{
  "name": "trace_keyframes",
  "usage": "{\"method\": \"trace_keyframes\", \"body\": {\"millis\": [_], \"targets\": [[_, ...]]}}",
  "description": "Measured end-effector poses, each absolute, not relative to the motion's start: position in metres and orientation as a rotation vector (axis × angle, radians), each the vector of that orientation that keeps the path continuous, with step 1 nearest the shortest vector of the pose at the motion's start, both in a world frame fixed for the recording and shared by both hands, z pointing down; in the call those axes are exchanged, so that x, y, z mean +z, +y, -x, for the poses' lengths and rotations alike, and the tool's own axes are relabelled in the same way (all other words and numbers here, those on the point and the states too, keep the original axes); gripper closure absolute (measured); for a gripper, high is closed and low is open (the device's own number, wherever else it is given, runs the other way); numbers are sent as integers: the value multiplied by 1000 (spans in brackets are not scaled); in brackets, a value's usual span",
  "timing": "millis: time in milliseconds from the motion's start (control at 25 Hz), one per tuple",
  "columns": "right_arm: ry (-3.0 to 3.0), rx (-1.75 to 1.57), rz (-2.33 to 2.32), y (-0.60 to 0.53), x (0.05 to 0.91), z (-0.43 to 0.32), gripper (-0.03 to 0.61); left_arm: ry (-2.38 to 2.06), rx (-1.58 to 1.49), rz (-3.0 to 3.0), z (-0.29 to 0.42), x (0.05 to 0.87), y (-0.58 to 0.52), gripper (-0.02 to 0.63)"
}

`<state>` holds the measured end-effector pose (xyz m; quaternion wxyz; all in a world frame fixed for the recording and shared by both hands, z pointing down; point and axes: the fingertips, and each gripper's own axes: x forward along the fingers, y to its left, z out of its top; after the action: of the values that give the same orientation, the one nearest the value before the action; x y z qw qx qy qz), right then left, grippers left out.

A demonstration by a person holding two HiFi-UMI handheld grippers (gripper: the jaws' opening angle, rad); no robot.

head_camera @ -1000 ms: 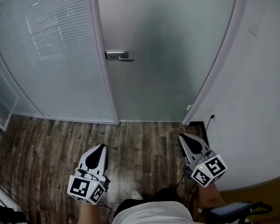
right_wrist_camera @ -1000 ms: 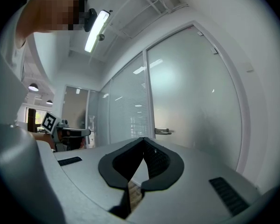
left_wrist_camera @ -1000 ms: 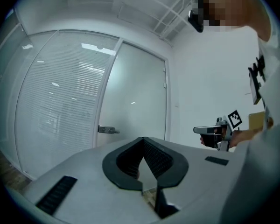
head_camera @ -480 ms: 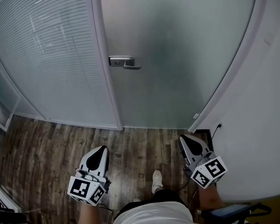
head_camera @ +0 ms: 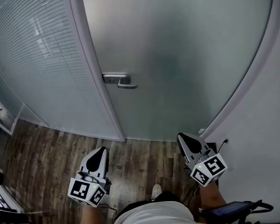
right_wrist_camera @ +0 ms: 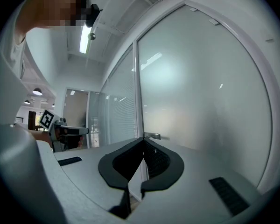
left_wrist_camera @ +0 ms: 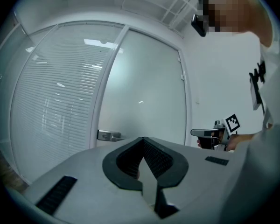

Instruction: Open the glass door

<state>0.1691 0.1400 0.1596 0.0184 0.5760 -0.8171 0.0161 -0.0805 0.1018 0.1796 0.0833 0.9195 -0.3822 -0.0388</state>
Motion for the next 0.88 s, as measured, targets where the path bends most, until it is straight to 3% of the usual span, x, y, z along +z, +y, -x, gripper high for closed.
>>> {"method": "trace_keyframes", "body": {"millis": [440,600,880], "targets": [[-2608,101,-1700,57,211,-209,580,-1143,-40,-2724,16,229,43,612],[-2591,87,-1704,40,189,-209,580,-1118,-60,-2728,15,205,21,612],[-2538,62,-1766,-30,263,-211,580,-1053,-88,-2777,13,284,-66,612]]}}
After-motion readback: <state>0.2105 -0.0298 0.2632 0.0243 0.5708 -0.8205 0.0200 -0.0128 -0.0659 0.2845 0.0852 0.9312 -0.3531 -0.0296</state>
